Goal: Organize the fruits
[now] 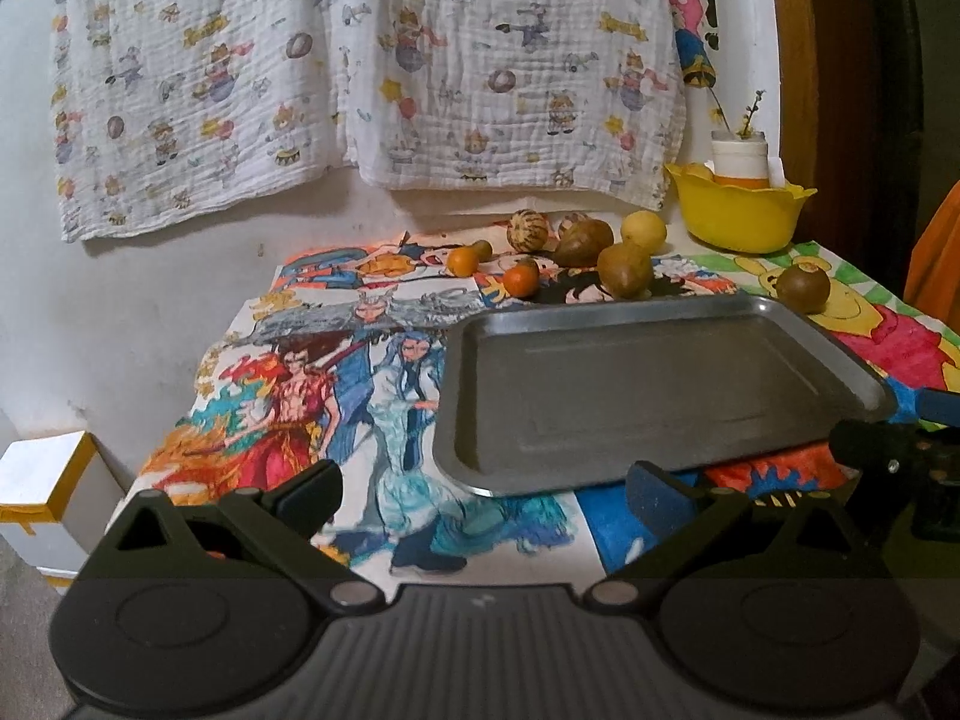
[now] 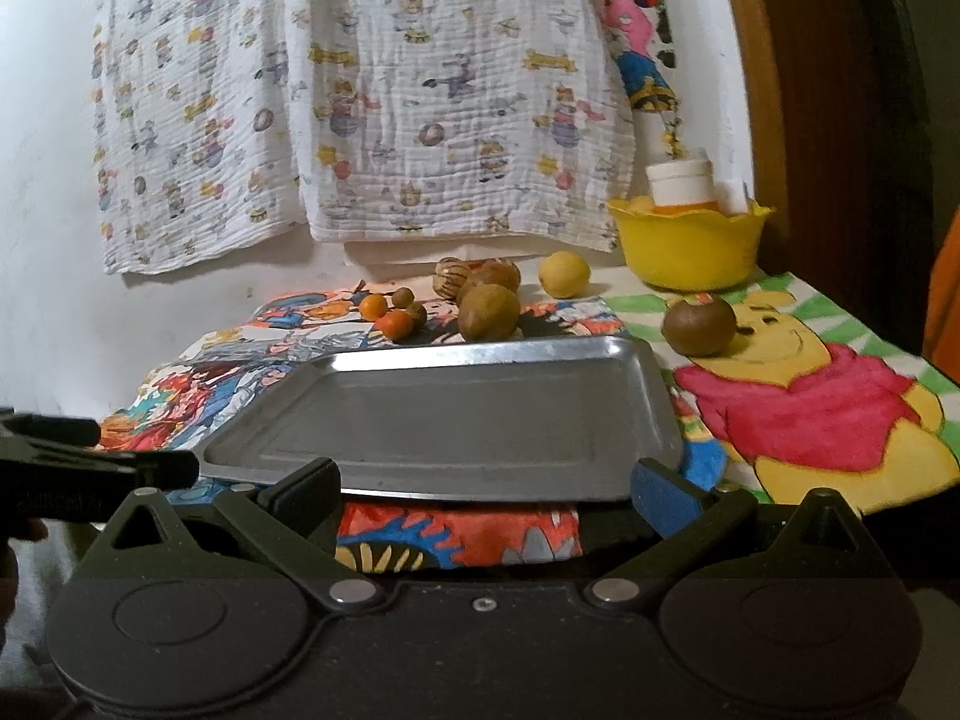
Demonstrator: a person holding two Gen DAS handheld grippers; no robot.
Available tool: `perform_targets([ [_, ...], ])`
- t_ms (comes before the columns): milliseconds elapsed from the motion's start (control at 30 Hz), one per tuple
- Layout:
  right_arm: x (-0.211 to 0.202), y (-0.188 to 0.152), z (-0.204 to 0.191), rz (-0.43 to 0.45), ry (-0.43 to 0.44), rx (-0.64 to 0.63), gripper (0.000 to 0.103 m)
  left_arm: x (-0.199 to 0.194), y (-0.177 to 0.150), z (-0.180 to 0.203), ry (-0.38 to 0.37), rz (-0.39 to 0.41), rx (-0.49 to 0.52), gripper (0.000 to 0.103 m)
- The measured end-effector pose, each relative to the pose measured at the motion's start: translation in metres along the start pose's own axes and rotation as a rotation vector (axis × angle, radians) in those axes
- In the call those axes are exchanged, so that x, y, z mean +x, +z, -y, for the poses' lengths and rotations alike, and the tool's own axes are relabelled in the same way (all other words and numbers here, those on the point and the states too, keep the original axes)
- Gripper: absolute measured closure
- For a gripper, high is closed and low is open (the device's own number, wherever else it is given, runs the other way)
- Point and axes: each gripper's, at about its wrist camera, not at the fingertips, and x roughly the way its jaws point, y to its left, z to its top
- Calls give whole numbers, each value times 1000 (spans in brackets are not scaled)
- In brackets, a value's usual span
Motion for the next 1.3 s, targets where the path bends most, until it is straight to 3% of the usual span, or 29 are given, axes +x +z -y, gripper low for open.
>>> perform_targets([
  [400, 56, 32, -2, -40, 18, -108, 0, 49, 40, -32, -22, -50, 12, 0],
  [733, 110, 70, 4, -72, 29, -226, 0, 112, 95, -41, -104, -57, 19, 0],
  [1000, 164, 106, 18, -152, 63, -169, 0, 173, 129, -30, -165, -78, 78, 0],
  [1300, 221, 131, 34, -215, 52, -63, 1, 234, 136, -29, -200, -143, 122, 1],
])
